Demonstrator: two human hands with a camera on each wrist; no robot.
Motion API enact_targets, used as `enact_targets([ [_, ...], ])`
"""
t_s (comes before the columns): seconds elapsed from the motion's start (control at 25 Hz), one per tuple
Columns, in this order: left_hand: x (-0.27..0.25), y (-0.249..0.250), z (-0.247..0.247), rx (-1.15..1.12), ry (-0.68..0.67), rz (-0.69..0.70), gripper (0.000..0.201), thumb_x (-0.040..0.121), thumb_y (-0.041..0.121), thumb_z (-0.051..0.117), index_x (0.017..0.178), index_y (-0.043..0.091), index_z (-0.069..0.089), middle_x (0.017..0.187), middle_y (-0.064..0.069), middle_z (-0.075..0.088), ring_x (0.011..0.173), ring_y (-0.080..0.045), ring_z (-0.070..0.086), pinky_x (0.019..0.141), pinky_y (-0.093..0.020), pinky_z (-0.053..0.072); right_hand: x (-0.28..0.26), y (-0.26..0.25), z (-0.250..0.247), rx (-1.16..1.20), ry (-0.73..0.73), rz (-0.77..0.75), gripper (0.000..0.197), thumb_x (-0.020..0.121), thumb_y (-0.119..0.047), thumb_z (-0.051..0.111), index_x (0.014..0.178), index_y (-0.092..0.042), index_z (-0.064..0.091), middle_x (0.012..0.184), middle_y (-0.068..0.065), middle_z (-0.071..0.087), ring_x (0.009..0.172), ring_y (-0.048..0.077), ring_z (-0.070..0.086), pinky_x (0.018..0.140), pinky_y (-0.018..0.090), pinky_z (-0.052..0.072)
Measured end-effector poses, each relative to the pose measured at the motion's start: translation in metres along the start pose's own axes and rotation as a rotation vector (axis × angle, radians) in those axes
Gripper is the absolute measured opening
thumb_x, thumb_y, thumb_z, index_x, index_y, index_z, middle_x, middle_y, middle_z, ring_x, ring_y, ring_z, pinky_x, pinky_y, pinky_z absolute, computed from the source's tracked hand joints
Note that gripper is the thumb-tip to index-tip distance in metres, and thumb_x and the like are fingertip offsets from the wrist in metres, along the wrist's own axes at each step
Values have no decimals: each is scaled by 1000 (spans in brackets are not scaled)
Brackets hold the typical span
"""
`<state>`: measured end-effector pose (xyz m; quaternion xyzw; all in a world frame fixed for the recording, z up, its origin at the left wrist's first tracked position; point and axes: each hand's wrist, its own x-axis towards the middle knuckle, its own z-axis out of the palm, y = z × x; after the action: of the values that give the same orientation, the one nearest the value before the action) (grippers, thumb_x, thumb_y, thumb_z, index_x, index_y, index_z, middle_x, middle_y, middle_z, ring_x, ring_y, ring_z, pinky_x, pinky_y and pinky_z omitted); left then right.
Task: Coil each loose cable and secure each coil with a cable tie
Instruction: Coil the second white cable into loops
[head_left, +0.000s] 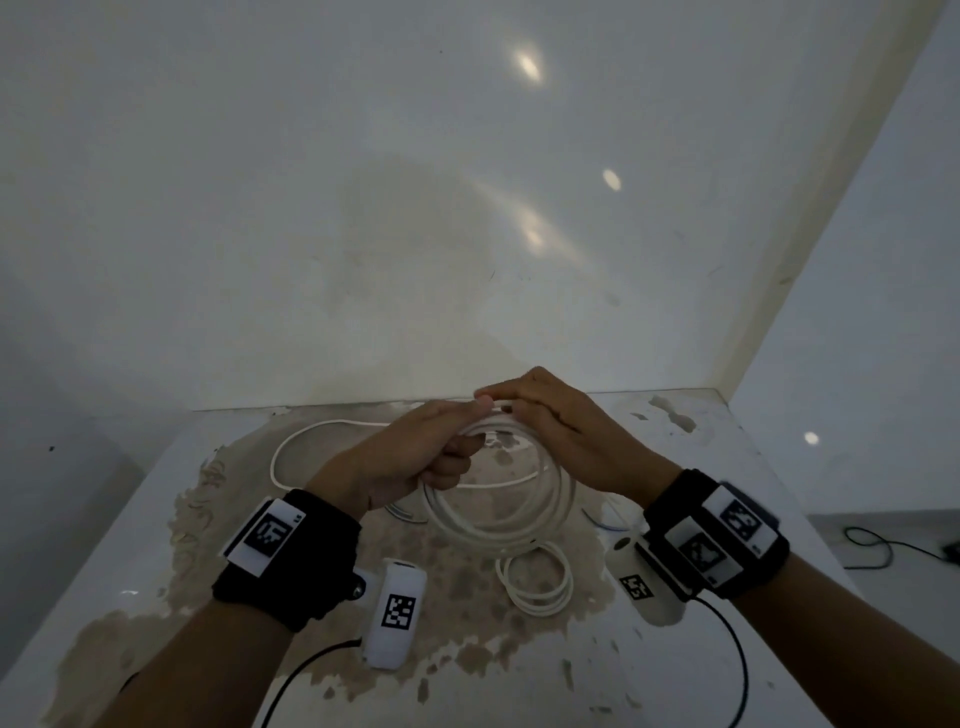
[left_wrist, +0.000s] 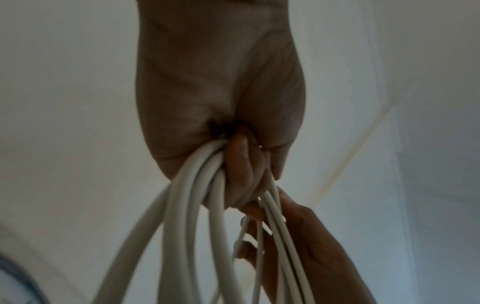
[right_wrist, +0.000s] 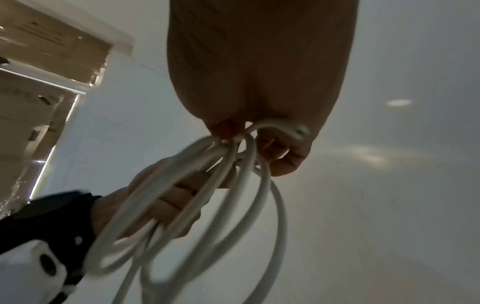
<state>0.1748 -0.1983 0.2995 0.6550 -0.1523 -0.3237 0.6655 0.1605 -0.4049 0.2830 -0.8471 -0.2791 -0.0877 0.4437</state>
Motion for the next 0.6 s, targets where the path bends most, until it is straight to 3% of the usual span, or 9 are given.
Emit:
enact_targets([
  [0.12, 2, -3, -5, -206, 79, 74, 26, 94, 40, 48, 89, 16, 57, 57, 7, 17, 42, -4, 11, 41, -21, 9, -7, 4, 4, 60, 110, 136, 33, 101, -41, 51, 130, -26, 58, 119, -5, 63, 112, 9, 59, 97, 32, 49],
  [0.2, 5, -3, -7, -320, 105, 112, 25, 96, 38, 46, 85, 16, 48, 54, 9, 19, 42, -4, 9, 38, -17, 12, -11, 5, 10, 277, 139, 277, 38, 94, -37, 63, 130, -25, 56, 117, -4, 67, 109, 11, 65, 95, 32, 52],
  [0.24, 6, -3, -8, -338, 116, 131, 27, 97, 38, 44, 80, 17, 44, 54, 9, 19, 43, -6, 8, 37, -16, 13, -12, 4, 13, 481, 140, 363, 37, 94, -29, 65, 129, -20, 57, 110, 2, 70, 103, 18, 69, 93, 37, 55],
  [0.32, 7, -5, -8, -316, 139, 159, 32, 97, 38, 46, 74, 17, 41, 54, 8, 21, 43, -7, 10, 38, -17, 19, -14, 6, 18, 800, 125, 480, 24, 97, -14, 61, 120, -6, 61, 81, 10, 66, 79, 27, 72, 85, 47, 57],
  [0.4, 6, -7, -5, -149, 162, 161, 40, 94, 41, 50, 79, 4, 50, 53, 3, 33, 41, -10, 32, 46, -22, 38, -13, 10, 17, 784, 192, 513, 18, 97, -11, 60, 107, 4, 63, 60, 3, 49, 55, 22, 59, 67, 42, 57],
  [0.48, 3, -12, -2, 113, 160, 110, 45, 97, 42, 49, 97, -2, 61, 58, -3, 49, 56, -20, 61, 64, -32, 53, -11, 15, 15, 803, 312, 594, 13, 95, -8, 62, 94, 5, 64, 55, 0, 33, 45, 16, 37, 48, 31, 43],
  [0.52, 1, -14, 0, 209, 138, 86, 41, 98, 41, 50, 95, 2, 65, 62, -6, 55, 68, -24, 69, 73, -36, 54, -9, 14, 15, 862, 366, 651, 10, 93, -4, 60, 84, 0, 64, 54, -1, 27, 45, 15, 26, 43, 28, 32],
  [0.6, -2, -15, 4, 325, 102, 75, 37, 99, 35, 51, 79, 6, 63, 68, -10, 64, 83, -27, 73, 84, -42, 54, -4, 12, 18, 908, 457, 745, 27, 89, 1, 53, 65, -10, 58, 51, -4, 20, 45, 13, 15, 43, 26, 18],
])
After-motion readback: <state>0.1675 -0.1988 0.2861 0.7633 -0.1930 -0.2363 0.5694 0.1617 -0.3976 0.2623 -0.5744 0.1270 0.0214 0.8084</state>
